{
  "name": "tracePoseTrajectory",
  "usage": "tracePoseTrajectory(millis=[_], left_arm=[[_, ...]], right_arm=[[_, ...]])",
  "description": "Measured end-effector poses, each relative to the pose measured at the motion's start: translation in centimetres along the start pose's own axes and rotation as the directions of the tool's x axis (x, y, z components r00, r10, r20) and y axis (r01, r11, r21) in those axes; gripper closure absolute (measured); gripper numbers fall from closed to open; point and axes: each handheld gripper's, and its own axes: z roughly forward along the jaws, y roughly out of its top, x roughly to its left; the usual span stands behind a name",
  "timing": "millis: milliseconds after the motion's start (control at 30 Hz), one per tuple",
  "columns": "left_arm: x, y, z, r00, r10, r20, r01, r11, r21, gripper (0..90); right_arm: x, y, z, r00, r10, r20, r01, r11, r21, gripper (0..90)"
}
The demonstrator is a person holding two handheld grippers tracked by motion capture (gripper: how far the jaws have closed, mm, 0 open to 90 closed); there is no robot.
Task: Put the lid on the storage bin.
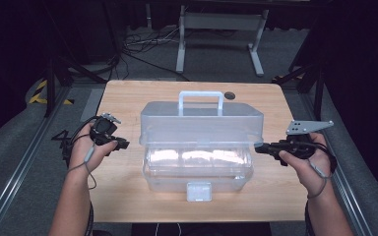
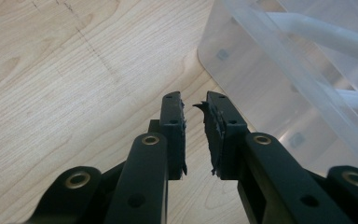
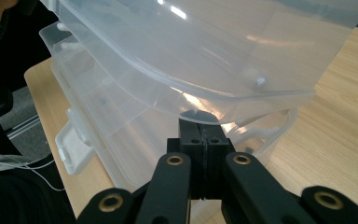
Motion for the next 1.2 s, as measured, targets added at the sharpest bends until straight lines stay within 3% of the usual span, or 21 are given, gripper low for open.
tracePoseTrajectory(millis=[600, 1200], left_arm=[[0.5, -0.4, 0.9, 0.9999, -0.013, -0.002, 0.013, 0.9992, 0.039, 73.8], [0.8, -0.7, 1.6, 0.9997, -0.024, 0.004, 0.024, 0.9979, 0.061, 71.4]], right_arm=[[0.7, -0.2, 0.3, 0.9998, -0.018, -0.006, 0.019, 0.992, 0.124, 90.0], [1.1, -0.4, 0.4, 0.9992, -0.037, -0.014, 0.039, 0.979, 0.199, 90.0]])
